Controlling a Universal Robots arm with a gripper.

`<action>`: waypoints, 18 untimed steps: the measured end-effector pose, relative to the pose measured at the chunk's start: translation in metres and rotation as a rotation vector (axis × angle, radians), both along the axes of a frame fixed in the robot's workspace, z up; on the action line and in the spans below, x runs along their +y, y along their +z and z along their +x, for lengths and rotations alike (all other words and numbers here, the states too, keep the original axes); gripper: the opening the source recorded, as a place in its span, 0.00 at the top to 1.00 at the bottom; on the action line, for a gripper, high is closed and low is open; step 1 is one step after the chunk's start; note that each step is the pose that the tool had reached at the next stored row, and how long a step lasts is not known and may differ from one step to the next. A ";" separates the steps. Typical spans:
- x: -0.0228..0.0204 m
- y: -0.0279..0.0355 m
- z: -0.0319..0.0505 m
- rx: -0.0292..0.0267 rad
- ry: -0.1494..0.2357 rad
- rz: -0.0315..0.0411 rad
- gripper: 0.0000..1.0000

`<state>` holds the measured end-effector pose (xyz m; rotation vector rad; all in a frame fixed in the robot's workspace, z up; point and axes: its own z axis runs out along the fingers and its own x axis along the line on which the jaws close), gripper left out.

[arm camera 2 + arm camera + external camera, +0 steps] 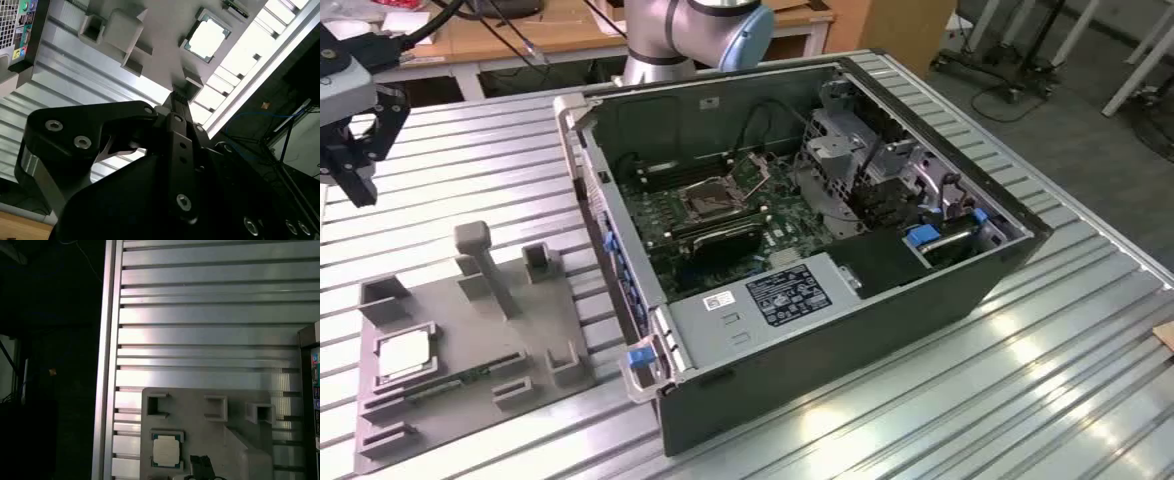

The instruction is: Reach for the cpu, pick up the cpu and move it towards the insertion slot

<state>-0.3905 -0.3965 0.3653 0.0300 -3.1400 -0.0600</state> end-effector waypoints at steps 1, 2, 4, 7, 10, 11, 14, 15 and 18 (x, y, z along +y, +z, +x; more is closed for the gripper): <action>0.0000 0.0000 0.0000 0.0000 0.000 0.0000 0.89; 0.0000 0.0000 0.0000 0.0000 0.000 0.0000 0.89; 0.0000 -0.0005 0.0000 0.0000 0.000 0.0000 0.89; 0.0000 -0.0005 0.0000 0.0000 0.000 0.0000 0.89; 0.0000 -0.0025 0.0000 0.0000 0.000 0.0000 0.89; 0.0000 -0.0026 0.0000 0.0000 0.000 0.0000 0.89; 0.0000 -0.0034 0.0000 0.0001 0.000 -0.0001 0.89; 0.0000 -0.0038 0.0000 -0.0001 0.000 0.0001 0.89; 0.0000 -0.0043 -0.0001 0.0000 0.000 0.0000 0.89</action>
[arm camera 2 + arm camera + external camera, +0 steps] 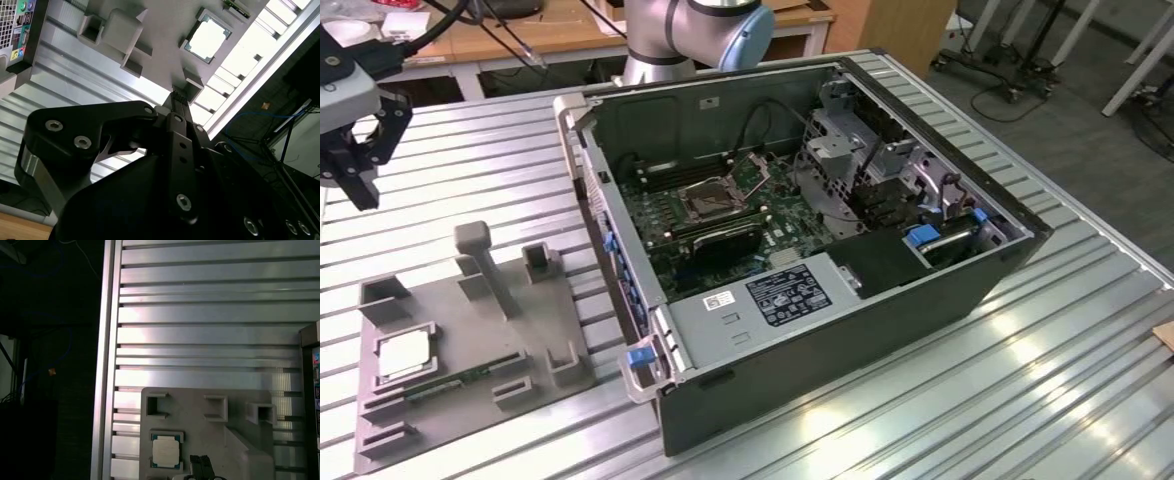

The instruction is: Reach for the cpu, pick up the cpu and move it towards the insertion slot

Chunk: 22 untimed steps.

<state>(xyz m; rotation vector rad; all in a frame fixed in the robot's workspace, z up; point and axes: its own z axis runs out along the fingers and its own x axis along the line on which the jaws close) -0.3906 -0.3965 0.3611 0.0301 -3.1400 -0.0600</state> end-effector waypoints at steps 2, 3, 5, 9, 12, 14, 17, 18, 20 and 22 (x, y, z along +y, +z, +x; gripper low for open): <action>0.0000 0.0000 0.0000 0.0001 0.000 0.0000 0.89; 0.0000 0.0000 0.0000 0.0001 0.000 -0.0001 0.89; 0.0000 -0.0001 0.0000 0.0000 0.000 0.0000 0.89; 0.0000 -0.0009 0.0000 0.0000 0.000 0.0000 0.89; 0.0000 -0.0016 0.0000 0.0000 0.000 -0.0001 0.89; 0.0000 -0.0017 0.0000 0.0001 0.000 -0.0001 0.89; 0.0000 -0.0025 0.0000 0.0001 0.000 -0.0001 0.89; 0.0000 -0.0025 0.0000 0.0000 0.000 0.0000 0.89; 0.0000 -0.0026 0.0000 0.0000 0.000 0.0000 0.89; 0.0000 -0.0029 0.0000 -0.0001 0.000 0.0000 0.89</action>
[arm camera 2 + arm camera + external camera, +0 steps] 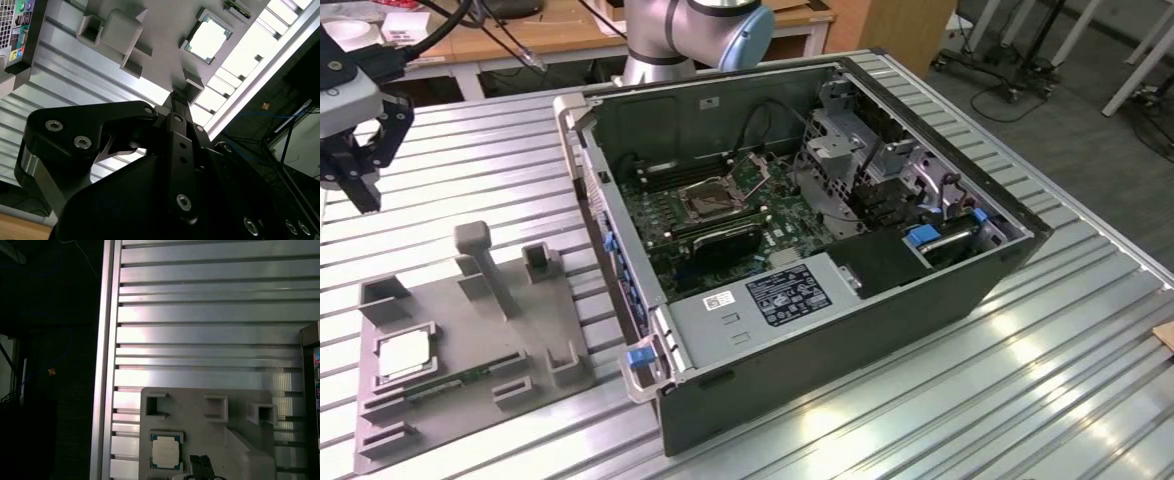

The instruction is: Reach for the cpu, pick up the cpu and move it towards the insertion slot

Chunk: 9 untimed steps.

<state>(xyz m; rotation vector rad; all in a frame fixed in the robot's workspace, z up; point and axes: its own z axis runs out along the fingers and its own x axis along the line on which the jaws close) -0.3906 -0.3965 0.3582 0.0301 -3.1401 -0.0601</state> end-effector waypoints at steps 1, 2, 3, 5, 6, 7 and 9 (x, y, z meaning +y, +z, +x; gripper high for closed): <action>0.0000 -0.0002 0.0000 0.0000 0.000 0.0000 0.89; 0.0000 -0.0004 0.0000 0.0001 0.000 0.0000 0.89; 0.0000 -0.0006 -0.0001 0.0001 0.000 0.0000 0.89; 0.0000 -0.0013 -0.0001 -0.0001 0.000 0.0000 0.89; 0.0000 -0.0016 -0.0001 0.0000 0.000 0.0000 0.89; 0.0000 -0.0019 -0.0001 0.0000 0.000 0.0000 0.89; 0.0000 -0.0027 -0.0001 -0.0001 0.000 0.0000 0.89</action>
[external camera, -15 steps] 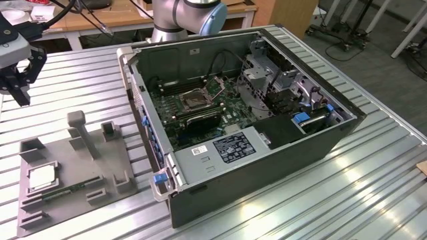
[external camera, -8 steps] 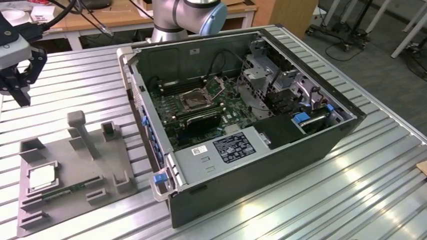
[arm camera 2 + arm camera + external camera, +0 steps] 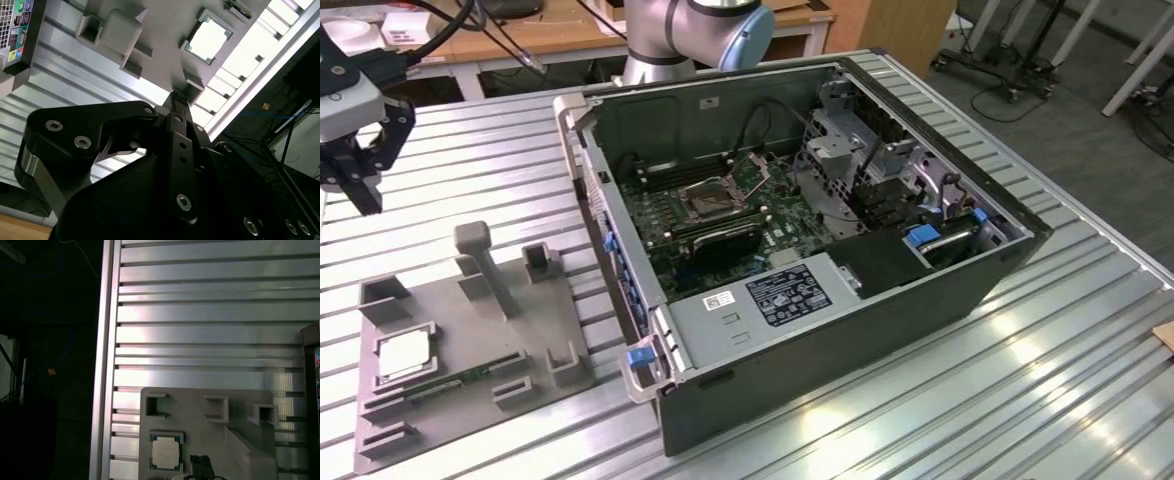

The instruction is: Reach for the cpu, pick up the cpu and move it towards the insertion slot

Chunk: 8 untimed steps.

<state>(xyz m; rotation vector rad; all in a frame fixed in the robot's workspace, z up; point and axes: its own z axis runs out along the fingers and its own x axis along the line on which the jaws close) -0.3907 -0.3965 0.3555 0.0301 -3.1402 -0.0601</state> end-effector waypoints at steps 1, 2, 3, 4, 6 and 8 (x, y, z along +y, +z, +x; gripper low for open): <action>0.0000 -0.0003 0.0000 0.0000 0.000 0.0000 0.89; 0.0000 -0.0006 0.0000 0.0001 0.000 -0.0001 0.89; 0.0000 -0.0009 0.0000 0.0001 0.000 -0.0001 0.89; 0.0000 -0.0011 0.0000 0.0002 0.000 -0.0001 0.89; 0.0000 -0.0015 0.0000 0.0001 0.000 -0.0001 0.89; 0.0000 -0.0016 0.0000 0.0002 0.000 -0.0001 0.89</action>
